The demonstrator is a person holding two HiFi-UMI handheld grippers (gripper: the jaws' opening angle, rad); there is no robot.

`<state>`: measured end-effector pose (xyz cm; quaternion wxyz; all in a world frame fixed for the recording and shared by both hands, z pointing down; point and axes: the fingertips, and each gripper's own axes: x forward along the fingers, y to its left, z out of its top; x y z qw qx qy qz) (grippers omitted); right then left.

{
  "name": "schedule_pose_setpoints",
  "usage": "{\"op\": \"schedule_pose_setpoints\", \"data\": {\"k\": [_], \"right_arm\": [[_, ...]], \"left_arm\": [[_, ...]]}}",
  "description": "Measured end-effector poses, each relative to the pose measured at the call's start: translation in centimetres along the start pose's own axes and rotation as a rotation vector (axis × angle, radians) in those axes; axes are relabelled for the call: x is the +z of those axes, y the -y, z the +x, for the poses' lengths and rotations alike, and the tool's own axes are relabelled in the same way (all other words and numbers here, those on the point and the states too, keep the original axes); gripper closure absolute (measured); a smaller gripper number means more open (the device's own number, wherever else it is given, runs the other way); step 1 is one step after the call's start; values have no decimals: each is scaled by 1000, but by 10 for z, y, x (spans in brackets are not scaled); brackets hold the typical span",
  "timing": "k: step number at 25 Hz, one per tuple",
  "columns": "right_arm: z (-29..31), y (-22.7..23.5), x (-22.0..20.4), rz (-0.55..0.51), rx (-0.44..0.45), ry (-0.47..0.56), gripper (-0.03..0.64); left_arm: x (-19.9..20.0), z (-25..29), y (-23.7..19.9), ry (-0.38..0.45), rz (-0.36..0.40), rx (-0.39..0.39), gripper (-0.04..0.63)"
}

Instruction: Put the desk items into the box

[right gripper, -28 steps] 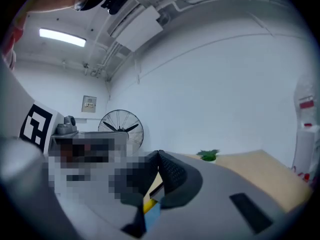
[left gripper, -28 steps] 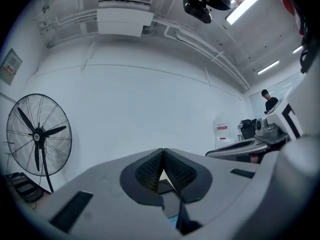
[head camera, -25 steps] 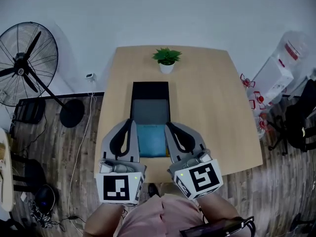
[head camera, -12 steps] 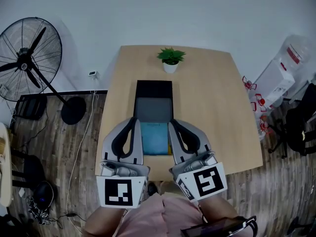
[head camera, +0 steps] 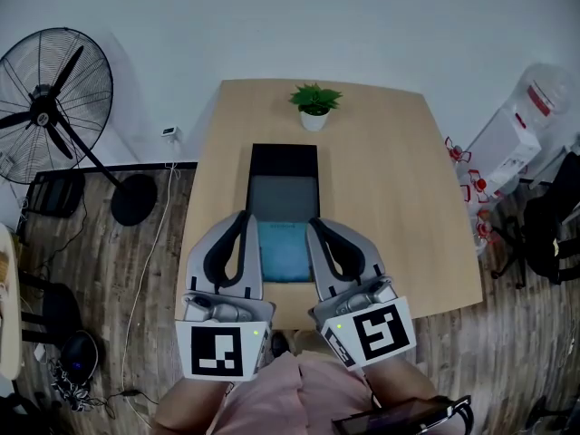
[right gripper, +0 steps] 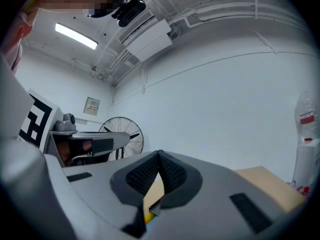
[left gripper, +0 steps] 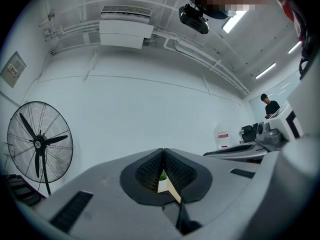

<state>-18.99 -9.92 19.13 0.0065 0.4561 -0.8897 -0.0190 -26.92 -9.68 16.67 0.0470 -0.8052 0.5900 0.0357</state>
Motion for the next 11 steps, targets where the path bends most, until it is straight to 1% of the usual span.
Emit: {"op": "schedule_pose_setpoints", "data": {"k": [2, 5, 8, 11], "right_arm": [[0, -2, 1, -3, 0, -1, 615], [-1, -3, 1, -3, -3, 0, 615], [0, -3, 0, -4, -5, -1, 615], [1, -3, -1, -5, -8, -2, 615]], "left_arm": [[1, 0, -1, 5, 0, 0, 583], [4, -1, -1, 25, 20, -4, 583], [2, -2, -1, 16, 1, -2, 583], [1, -2, -2, 20, 14, -2, 583]]}}
